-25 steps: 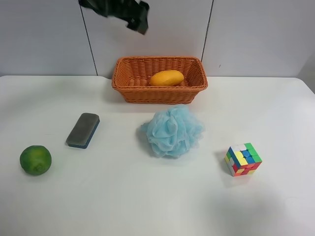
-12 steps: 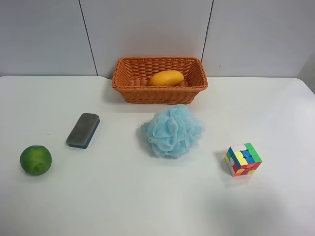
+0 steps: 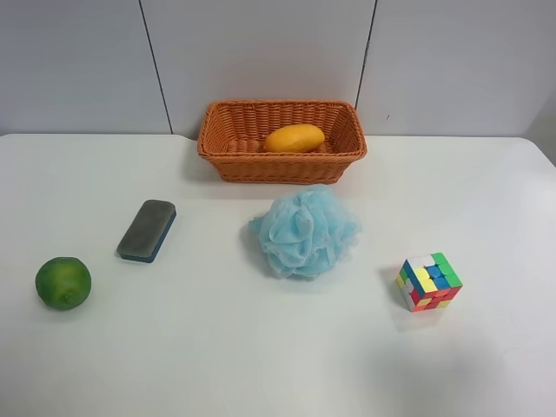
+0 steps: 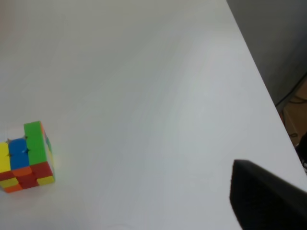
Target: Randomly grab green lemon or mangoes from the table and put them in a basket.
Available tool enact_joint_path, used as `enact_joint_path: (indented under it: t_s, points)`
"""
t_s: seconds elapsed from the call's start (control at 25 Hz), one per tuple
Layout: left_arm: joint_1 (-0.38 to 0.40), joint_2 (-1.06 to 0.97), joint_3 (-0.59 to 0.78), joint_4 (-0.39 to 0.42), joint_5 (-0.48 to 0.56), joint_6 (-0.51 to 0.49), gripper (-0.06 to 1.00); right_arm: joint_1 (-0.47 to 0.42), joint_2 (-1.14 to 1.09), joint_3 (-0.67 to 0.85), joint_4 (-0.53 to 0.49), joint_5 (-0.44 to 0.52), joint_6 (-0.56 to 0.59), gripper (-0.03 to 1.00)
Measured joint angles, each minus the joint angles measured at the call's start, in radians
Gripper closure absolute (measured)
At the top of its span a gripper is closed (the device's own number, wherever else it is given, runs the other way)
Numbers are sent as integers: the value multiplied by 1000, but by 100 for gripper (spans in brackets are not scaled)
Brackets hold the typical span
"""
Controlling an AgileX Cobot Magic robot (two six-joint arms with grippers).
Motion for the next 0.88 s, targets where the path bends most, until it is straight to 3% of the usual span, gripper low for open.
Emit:
enact_joint_path:
  t_s: [0.24,0.48,0.68,0.88]
  points:
    - [231,-215,157,-207,5,28,-5,0,0,0,0,0,0,0]
    - [362,-290,298,-411,7,54,-5,0,0,0,0,0,0,0]
    - [478,-288,327,-435,0,118,-5,0,0,0,0,0,0,0]
    - [492,-288,337,-471,-54,157,-5,0,0,0,0,0,0,0]
